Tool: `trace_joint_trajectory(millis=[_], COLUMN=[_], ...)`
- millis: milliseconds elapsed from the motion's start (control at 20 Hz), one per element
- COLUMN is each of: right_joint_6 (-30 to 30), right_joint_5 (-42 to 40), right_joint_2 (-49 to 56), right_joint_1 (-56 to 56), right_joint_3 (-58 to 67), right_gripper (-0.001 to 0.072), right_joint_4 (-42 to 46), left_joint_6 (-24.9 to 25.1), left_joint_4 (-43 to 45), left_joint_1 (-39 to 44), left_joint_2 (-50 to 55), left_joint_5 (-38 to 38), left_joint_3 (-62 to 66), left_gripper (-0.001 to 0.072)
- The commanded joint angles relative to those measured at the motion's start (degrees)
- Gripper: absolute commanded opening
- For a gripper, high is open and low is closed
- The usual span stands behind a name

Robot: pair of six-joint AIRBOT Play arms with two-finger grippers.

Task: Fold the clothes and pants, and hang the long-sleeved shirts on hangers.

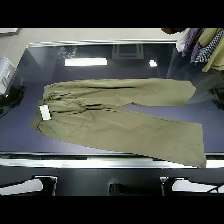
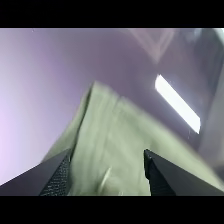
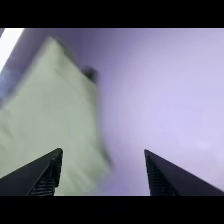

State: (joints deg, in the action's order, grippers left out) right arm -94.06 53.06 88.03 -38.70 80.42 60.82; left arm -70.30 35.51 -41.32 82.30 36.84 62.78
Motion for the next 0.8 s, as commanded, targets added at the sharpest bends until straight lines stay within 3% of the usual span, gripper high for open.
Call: trace_joint_trajectory(millis=[0,150,350,750], right_joint_6=[6.49,8.61,8.59,10.34], right_joint_5=[18.91,24.61,25.05,23.43], right_joint_2=[-5.66,-11.80,-17.42,-17.25], right_joint_1=[-9.42,-14.99,-19.71,-19.69], right_joint_3=[-3.54,-14.82,-26.62,-30.86], right_gripper=[0.0596,0.0596,0.0596,0.0597], right_joint_4=[1.40,9.75,18.67,28.65], left_joint_6=[-7.17,-8.85,-8.81,-8.81], left_joint_4=[11.78,17.94,23.04,27.12], left_joint_1=[-6.99,-8.79,-6.86,0.17], left_joint_2=[-6.67,-11.87,-12.66,-12.46], left_joint_5=[13.29,15.87,21.46,21.59], left_joint_3=[-5.81,-12.20,-13.07,-13.07], left_gripper=[0.0526,0.0527,0.0527,0.0527])
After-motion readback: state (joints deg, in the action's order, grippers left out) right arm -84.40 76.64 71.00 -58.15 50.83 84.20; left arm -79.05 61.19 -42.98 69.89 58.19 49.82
